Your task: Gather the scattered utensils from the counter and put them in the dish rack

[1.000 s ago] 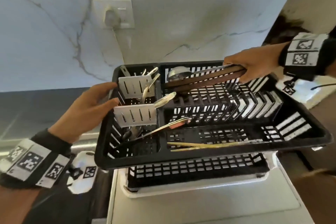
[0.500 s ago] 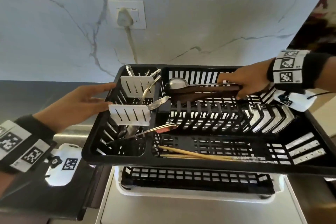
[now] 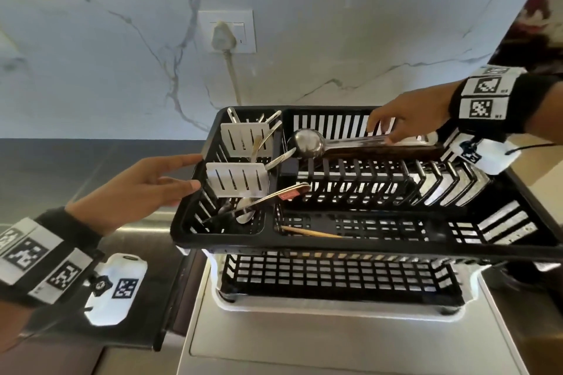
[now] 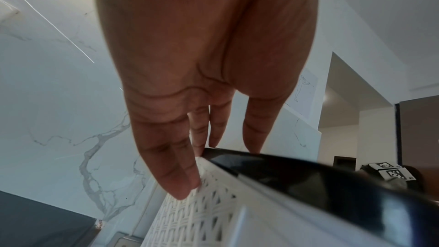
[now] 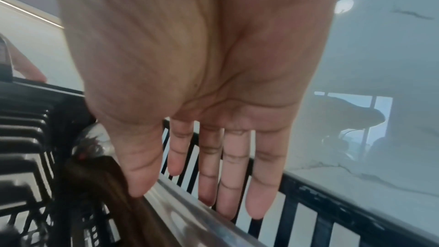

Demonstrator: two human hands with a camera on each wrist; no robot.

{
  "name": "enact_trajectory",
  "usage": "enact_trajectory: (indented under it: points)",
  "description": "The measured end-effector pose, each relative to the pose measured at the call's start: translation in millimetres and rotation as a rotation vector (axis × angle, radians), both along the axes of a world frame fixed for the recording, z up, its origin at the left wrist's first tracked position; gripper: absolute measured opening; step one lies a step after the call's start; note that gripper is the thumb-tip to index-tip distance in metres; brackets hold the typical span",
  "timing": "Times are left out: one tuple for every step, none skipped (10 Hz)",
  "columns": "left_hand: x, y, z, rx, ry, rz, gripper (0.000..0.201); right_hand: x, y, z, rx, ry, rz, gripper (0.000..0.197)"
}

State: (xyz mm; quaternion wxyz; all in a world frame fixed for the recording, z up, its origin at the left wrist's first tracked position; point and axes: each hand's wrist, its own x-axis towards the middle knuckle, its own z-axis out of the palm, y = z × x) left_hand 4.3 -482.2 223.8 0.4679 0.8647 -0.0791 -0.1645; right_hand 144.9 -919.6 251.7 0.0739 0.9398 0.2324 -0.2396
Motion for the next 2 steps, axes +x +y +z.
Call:
enact_trajectory:
  points:
    - [-15.0,10.1,2.8,-0.015,-0.020,-0.005,0.051,-23.6,10.1,28.1,0.124,-0.152,-0.062,0.033]
    - [-33.0,20.0,-0.9,-0.042,-0.046,-0.024,0.054,-52.4,19.2,47.3,0.251,-0.251,-0.063,0.031]
